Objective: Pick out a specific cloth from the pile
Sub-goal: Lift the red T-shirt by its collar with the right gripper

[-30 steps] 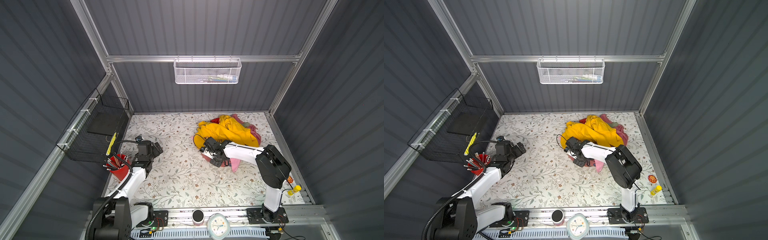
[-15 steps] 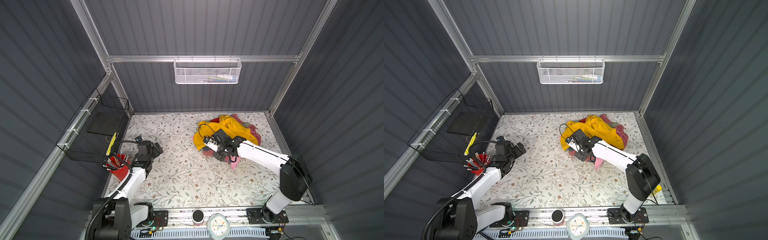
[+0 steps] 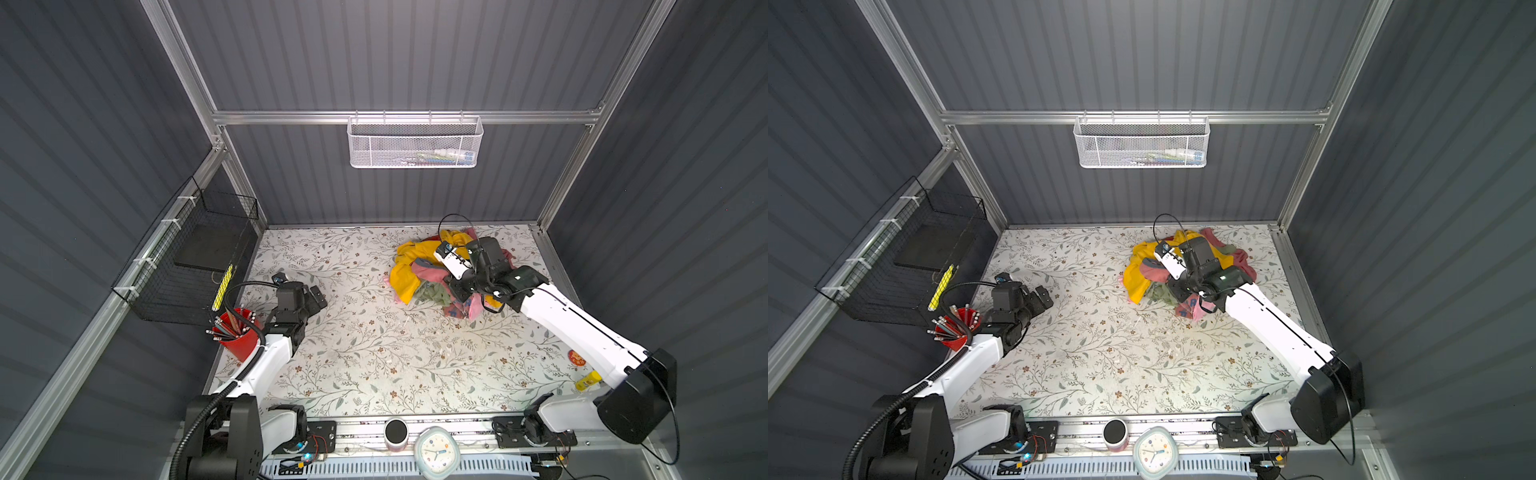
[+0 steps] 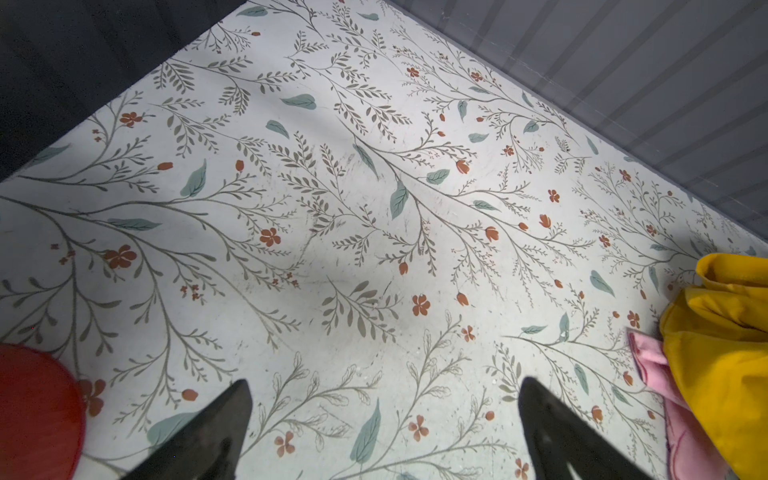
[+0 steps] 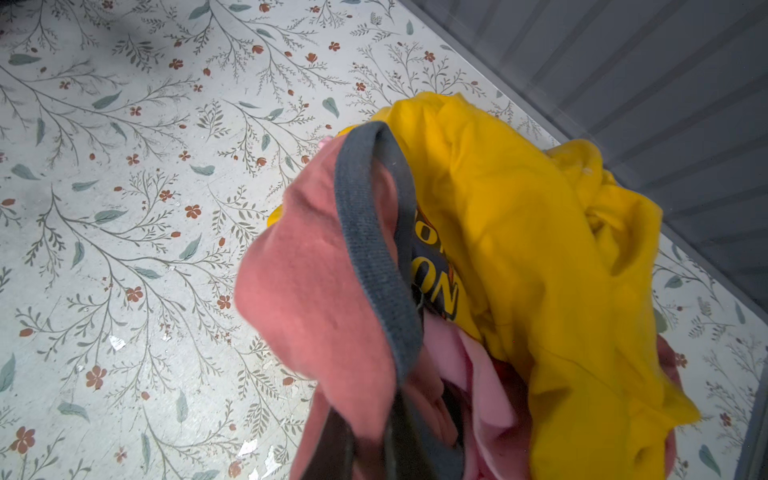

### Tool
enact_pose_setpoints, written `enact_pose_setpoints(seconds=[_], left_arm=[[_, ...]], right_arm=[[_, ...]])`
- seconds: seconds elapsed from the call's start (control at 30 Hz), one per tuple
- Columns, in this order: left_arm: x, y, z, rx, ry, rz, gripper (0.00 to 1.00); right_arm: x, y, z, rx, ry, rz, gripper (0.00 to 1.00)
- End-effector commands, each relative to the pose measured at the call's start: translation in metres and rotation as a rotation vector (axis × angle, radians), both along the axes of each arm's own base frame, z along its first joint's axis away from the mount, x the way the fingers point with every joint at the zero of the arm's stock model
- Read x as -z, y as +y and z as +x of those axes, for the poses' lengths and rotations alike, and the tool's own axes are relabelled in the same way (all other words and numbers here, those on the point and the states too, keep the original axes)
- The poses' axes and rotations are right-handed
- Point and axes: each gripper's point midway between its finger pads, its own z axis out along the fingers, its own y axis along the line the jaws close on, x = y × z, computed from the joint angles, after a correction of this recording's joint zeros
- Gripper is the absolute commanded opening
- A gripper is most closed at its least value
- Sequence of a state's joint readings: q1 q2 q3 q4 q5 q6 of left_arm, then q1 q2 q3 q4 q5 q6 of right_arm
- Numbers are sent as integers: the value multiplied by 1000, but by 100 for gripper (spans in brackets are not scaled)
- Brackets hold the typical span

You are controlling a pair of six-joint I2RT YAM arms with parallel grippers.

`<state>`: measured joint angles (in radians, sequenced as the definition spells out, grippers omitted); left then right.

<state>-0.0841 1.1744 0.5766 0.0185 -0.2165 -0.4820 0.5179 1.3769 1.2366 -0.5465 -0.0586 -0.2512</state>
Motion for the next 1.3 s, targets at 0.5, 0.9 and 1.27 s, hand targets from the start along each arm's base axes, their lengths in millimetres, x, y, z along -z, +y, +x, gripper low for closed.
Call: enact_pose_setpoints(seconds=[0.5,0.9,1.27], left_arm=[[13,-9,1,37,59,18,100],[19,-20,5,64,72,11,100],[17,-24,8,78,65,10,100]], right_arm=[[65,-80,45,407,231,-10,0],[63,-27,19,205,290,175,29],[56,-17,12,164,294,196,39]])
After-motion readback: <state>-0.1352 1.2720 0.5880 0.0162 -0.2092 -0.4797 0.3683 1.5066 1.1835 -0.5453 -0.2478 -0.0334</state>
